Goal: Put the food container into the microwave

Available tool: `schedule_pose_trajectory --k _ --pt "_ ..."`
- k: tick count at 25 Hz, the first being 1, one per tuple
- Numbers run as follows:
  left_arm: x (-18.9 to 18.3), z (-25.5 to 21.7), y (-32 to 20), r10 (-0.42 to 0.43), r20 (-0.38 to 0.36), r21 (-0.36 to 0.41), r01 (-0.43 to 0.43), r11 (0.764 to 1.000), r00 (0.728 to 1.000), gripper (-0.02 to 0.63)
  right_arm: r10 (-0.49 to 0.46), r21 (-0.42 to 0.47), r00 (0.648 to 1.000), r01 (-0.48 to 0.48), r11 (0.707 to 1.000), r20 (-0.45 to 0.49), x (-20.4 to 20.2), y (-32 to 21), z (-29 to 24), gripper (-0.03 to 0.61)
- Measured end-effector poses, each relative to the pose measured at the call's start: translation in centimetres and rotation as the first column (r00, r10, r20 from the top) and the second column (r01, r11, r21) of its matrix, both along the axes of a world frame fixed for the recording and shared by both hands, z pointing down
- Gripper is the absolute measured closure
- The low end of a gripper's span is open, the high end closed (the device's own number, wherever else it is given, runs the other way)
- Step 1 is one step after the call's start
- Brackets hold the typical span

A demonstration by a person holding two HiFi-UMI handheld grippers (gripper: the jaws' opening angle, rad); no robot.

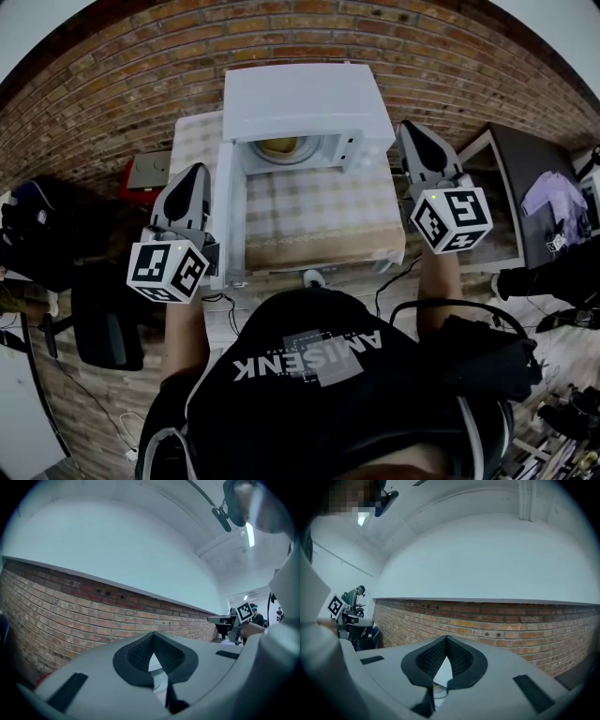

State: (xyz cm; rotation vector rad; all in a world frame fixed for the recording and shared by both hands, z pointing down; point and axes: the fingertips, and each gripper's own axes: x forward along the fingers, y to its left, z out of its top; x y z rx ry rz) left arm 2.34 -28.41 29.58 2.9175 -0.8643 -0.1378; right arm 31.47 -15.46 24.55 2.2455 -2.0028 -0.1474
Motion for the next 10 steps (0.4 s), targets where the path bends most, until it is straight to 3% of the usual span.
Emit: schedule_pose_trajectory --k 10 --pt "0.12 -0.38 -0.28 -0.006 -0.045 -0.029 0.005 1.000 0.999 0.603 -0.008 0.008 1.000 0.008 1.000 -0.005 0.34 -0.24 -0.52 0.537"
